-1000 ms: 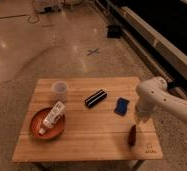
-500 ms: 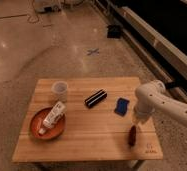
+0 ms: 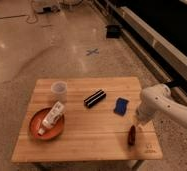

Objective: Place the pepper in the ceramic cup

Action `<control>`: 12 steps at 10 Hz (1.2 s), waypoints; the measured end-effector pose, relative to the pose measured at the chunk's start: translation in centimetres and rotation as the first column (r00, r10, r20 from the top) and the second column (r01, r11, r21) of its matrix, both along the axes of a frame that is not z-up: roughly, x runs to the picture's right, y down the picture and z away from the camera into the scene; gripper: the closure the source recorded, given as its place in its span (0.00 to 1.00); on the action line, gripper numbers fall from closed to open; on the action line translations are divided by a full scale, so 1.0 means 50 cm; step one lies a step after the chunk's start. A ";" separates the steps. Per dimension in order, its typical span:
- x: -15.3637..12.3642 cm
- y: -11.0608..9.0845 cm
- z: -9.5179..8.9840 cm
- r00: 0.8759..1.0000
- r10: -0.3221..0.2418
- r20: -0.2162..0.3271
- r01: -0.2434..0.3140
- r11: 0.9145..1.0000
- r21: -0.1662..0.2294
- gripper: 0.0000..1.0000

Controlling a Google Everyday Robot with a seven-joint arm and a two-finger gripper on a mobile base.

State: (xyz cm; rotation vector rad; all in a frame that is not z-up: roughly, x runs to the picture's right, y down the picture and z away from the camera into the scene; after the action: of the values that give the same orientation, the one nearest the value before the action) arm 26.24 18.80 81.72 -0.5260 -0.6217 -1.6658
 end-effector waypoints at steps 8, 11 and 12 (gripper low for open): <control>-0.011 0.056 -0.030 0.999 0.024 0.041 -0.024 1.000 0.003 0.20; -0.020 0.109 -0.026 0.999 0.026 0.035 -0.026 1.000 0.011 0.20; -0.030 0.119 -0.025 0.999 0.016 0.037 -0.017 1.000 0.012 0.20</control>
State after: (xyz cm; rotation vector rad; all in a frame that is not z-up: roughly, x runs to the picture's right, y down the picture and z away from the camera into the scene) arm 24.75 24.73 80.46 -0.4813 -0.6405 -1.6659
